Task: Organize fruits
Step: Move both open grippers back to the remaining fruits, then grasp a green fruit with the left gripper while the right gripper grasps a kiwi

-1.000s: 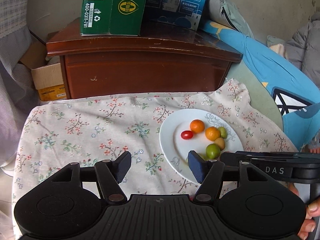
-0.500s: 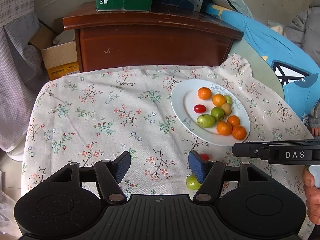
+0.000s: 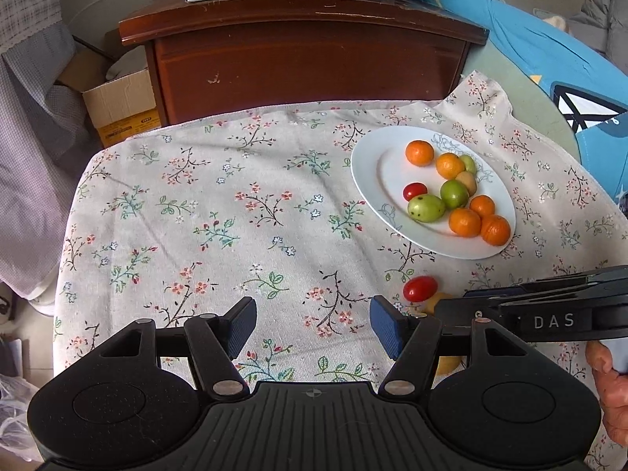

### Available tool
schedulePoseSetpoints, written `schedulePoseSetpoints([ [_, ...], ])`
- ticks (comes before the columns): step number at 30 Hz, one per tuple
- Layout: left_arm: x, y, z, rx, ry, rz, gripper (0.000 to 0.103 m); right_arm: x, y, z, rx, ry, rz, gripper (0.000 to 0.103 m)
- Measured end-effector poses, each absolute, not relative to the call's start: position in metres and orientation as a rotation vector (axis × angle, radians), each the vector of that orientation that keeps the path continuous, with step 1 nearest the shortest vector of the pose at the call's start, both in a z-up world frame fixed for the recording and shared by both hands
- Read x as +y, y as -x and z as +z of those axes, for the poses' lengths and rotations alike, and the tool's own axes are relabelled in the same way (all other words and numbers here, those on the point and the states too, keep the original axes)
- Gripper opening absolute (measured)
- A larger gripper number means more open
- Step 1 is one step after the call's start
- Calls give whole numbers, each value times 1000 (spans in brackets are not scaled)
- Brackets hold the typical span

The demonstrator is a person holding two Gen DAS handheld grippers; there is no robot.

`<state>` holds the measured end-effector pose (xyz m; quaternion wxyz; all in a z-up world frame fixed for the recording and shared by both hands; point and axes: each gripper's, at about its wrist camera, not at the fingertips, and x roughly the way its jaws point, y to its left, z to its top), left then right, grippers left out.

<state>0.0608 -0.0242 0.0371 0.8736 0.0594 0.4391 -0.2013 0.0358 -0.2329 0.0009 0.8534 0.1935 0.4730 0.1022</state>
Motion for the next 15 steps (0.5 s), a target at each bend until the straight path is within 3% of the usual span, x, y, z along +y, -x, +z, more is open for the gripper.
schedulePoseSetpoints([
  [5,-29,-57,36,923,-140,-454,64,-233,-39,-4,999,-420,206,38],
  [15,-41,-51,28,958,-171,-526,64,-233,-43,-11,1006,-452,205,27],
])
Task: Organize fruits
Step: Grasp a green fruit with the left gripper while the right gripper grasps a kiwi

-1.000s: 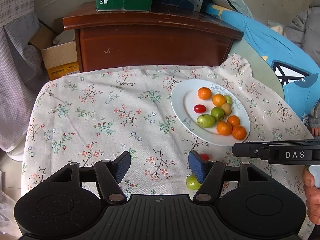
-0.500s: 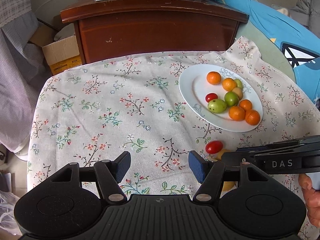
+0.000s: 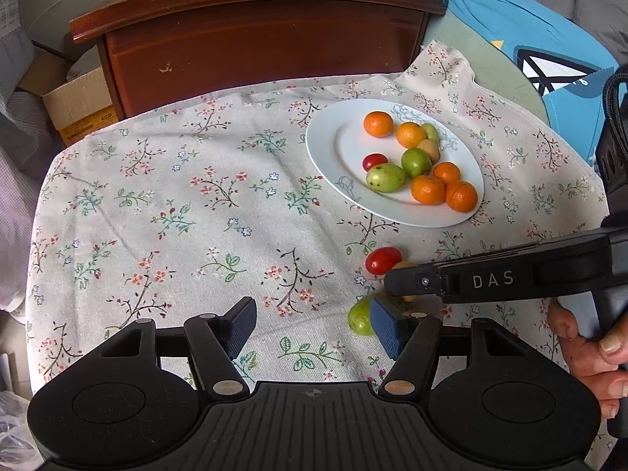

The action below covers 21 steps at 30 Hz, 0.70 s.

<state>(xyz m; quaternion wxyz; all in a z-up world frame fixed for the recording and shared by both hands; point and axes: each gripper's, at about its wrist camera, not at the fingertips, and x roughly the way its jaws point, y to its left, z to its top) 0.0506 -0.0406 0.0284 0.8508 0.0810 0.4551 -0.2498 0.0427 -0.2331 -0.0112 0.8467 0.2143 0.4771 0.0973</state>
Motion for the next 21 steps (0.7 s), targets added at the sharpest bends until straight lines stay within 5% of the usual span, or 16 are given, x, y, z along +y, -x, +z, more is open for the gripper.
schedulePoseSetpoints([
  [21,-67,-58,-1,1053,-11,-575,60,-252,-37,11,956,-451,125,27],
])
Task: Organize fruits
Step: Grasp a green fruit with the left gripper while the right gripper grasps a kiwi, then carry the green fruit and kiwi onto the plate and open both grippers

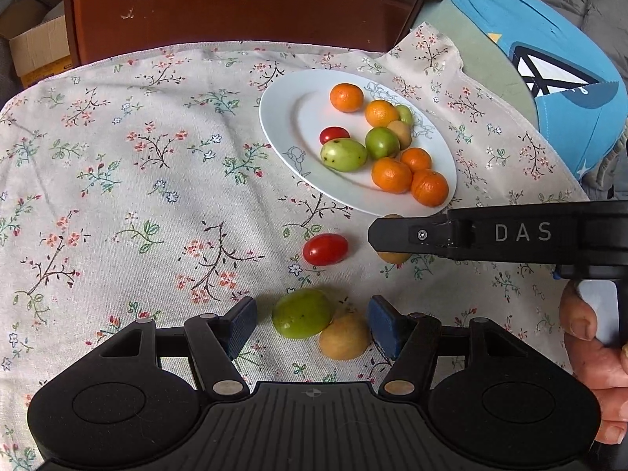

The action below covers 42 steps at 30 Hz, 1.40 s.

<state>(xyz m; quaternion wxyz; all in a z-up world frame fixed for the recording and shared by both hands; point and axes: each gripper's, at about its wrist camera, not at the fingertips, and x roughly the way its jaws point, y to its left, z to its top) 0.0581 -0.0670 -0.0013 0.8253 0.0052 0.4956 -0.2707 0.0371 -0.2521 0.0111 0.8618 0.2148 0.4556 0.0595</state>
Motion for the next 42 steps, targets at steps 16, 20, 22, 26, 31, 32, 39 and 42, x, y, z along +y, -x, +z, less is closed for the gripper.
schedulePoseSetpoints([
  [16,-70,-58,0,1065,1,-515,60,-251,-37,9,968,-440,125,27],
  [20,-69,-60,0,1074,46,-515,43,-249,-36,10,965,-429,128,27],
  [22,-70,-59,1,1063,39,-520,37,-249,-36,10,963,-423,128,27],
  [26,-70,-56,2,1051,48,-520,29,-250,-37,9,970,-429,125,27],
  [31,-70,-57,3,1038,39,-521,26,-251,-36,10,967,-432,126,27],
  [32,-70,-56,3,1035,36,-522,26,-251,-36,10,966,-432,125,27],
  [39,-75,-58,-2,1040,15,-535,30,-250,-38,7,984,-434,125,27],
  [42,-77,-57,-3,1022,-5,-539,28,-251,-38,5,991,-438,120,27],
])
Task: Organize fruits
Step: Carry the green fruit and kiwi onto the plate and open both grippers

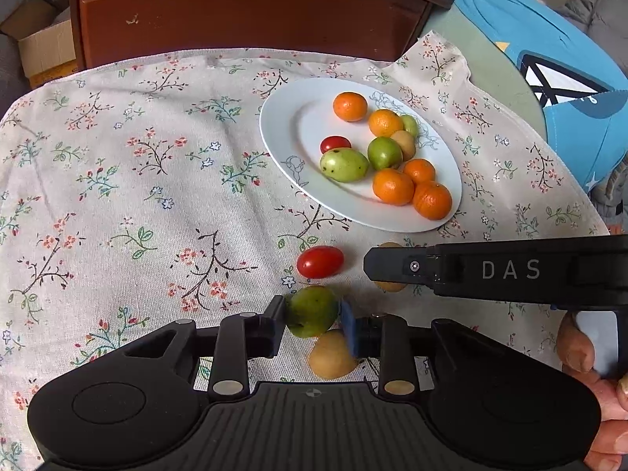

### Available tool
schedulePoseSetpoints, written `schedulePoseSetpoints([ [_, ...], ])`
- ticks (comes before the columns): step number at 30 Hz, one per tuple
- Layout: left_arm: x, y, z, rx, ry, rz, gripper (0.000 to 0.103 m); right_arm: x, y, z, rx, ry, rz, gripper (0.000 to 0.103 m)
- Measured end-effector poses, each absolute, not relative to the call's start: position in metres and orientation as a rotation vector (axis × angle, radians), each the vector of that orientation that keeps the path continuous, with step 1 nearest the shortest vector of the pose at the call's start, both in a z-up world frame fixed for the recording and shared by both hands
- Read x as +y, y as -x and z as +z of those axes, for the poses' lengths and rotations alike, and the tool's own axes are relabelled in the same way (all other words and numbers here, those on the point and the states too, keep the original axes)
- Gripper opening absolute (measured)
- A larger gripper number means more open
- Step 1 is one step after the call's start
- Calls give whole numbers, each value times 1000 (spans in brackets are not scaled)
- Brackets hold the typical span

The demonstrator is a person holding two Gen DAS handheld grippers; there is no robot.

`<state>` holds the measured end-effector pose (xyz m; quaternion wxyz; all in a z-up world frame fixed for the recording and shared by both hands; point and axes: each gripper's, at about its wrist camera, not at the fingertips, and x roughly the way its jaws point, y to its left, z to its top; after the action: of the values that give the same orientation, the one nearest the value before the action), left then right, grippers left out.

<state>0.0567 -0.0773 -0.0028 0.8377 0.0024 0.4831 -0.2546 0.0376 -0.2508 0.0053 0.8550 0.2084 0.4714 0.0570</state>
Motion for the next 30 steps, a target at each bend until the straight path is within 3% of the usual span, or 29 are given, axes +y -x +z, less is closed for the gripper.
schedulePoseSetpoints([
  [6,-76,-56,0,1002,4,-532,26,-253,-37,6,985,-439,116,27],
  [17,-69,-77,40,787,85,-542,26,-283,-37,39,847,-490,64,27],
  [30,-82,-110,17,828,186,-575,26,-292,-50,17,885,-549,15,27],
])
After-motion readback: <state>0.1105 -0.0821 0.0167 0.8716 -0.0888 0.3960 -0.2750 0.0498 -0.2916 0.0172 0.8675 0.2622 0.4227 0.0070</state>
